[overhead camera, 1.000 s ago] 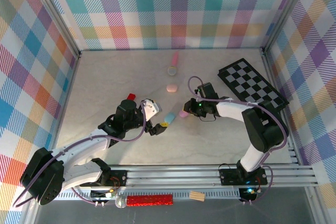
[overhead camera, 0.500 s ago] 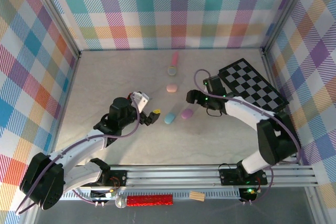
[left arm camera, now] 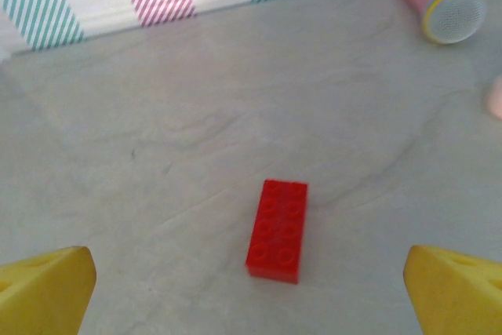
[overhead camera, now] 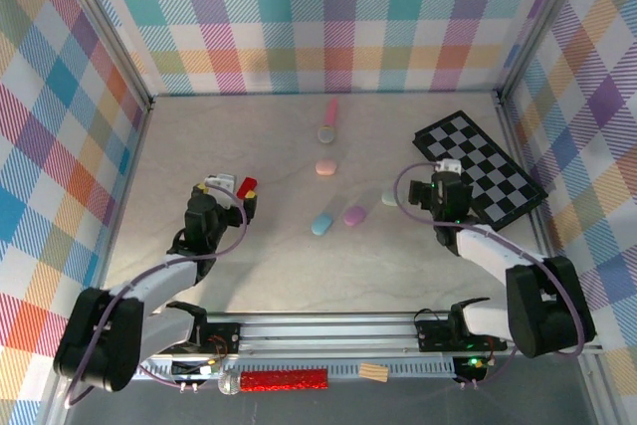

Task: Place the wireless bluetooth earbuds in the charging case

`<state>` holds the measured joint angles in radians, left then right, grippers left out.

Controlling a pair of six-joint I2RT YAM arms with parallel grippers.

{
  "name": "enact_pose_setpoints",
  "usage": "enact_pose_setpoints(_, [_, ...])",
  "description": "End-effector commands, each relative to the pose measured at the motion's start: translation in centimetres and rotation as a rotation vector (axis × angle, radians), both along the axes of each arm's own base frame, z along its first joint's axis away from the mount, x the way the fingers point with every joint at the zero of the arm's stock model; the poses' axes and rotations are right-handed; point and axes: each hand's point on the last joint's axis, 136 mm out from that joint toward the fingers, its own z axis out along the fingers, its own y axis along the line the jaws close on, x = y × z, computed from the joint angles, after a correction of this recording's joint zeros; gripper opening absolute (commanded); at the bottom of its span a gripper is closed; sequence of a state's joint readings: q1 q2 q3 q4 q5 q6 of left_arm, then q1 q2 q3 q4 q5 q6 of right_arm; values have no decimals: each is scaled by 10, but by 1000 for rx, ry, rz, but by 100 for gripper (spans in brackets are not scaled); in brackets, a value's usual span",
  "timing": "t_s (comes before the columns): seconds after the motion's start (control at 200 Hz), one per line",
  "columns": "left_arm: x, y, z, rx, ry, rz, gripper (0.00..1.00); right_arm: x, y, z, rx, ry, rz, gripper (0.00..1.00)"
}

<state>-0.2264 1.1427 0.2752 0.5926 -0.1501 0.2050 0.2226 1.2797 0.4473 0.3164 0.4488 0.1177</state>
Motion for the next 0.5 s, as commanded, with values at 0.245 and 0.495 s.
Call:
enact_pose_setpoints(0.245, [47,21,-22,-120,-18,89,100,43,-15,16,15,-244,51,99])
enact_pose_setpoints(0.495, [61,32,-38,-175,51,123,100,44,-11,-2,107,-195,133,99])
